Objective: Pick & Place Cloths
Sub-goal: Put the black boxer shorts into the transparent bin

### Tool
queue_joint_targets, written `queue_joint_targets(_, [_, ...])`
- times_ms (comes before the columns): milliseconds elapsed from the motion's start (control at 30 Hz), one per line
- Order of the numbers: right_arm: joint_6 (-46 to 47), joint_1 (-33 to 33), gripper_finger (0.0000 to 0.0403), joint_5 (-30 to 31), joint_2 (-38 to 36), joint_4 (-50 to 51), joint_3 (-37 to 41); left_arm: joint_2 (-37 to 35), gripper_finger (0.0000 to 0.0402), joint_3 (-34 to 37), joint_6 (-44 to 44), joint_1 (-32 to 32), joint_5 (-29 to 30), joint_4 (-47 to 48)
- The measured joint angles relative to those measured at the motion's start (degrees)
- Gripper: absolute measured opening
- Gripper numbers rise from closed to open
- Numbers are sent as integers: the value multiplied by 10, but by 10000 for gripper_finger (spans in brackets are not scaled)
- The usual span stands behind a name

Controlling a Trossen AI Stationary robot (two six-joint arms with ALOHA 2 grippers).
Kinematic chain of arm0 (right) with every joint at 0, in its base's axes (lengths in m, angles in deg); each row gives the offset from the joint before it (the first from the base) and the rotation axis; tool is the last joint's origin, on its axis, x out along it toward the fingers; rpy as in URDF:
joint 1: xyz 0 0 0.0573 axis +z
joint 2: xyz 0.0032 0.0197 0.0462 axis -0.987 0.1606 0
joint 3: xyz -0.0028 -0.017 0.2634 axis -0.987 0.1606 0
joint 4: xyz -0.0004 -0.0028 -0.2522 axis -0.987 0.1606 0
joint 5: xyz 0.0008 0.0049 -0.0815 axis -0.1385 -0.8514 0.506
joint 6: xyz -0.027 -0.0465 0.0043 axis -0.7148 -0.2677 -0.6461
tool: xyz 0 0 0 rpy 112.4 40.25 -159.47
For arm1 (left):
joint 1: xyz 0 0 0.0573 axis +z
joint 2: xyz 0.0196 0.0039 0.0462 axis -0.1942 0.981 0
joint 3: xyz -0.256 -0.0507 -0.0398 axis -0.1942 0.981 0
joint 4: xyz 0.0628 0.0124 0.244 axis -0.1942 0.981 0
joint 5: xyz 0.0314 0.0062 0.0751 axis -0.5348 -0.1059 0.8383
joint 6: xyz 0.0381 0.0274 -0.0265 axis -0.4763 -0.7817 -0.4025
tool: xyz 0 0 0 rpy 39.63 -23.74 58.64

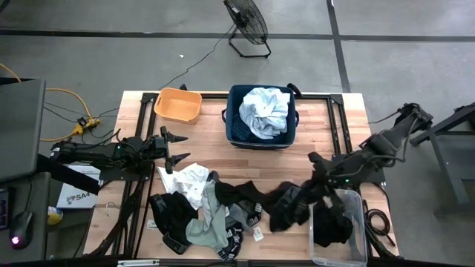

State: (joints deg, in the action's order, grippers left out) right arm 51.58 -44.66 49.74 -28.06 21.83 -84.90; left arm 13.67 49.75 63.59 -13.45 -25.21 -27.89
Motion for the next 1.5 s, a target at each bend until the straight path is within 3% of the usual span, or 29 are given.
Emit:
queue_joint_targets(433, [443, 90, 8, -138, -76, 163, 0, 0, 305, 0, 0, 0, 0, 0])
queue_joint_targets(700, [667, 142, 8, -221, -71, 312, 0, 0, 305, 0, 0, 0, 0, 0])
queue_joint_targets(1500, [527, 140, 9, -191, 166, 257, 3, 0, 305, 0, 0, 0, 0, 0])
